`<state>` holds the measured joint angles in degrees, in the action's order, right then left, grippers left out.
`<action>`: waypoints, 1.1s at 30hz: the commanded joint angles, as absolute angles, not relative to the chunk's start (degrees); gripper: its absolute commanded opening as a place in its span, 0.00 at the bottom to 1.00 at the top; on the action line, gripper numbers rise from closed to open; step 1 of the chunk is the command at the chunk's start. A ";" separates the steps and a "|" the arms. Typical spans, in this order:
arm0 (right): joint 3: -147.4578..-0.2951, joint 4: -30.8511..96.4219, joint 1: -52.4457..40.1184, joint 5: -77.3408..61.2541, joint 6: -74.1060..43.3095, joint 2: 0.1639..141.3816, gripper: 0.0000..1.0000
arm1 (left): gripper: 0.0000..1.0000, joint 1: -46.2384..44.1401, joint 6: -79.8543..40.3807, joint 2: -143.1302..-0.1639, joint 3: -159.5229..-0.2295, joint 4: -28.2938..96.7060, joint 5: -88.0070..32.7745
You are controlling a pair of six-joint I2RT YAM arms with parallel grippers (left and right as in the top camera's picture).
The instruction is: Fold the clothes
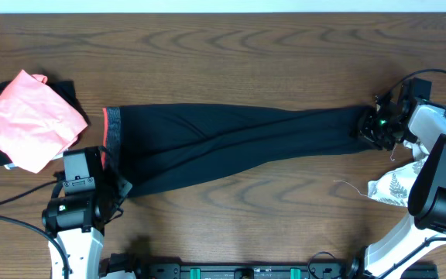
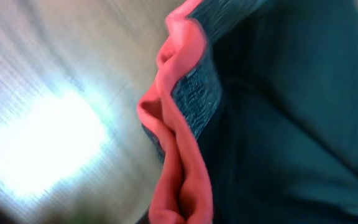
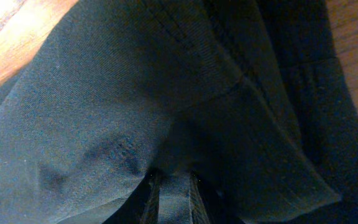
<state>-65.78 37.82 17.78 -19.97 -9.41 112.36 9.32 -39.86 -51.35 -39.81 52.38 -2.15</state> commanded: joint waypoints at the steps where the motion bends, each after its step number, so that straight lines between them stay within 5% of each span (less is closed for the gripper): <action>1: -57.43 38.94 17.93 -3.05 -8.69 123.00 0.19 | 0.06 9.58 -41.74 -51.48 -40.07 53.60 -1.48; 19: -58.85 40.27 17.93 -8.58 -6.52 122.28 0.19 | 0.06 9.58 -43.66 -58.54 -40.07 39.88 5.82; 33: -60.40 43.05 17.93 -8.73 -6.11 104.36 0.26 | 0.06 9.58 -43.59 -67.29 -40.07 33.45 5.78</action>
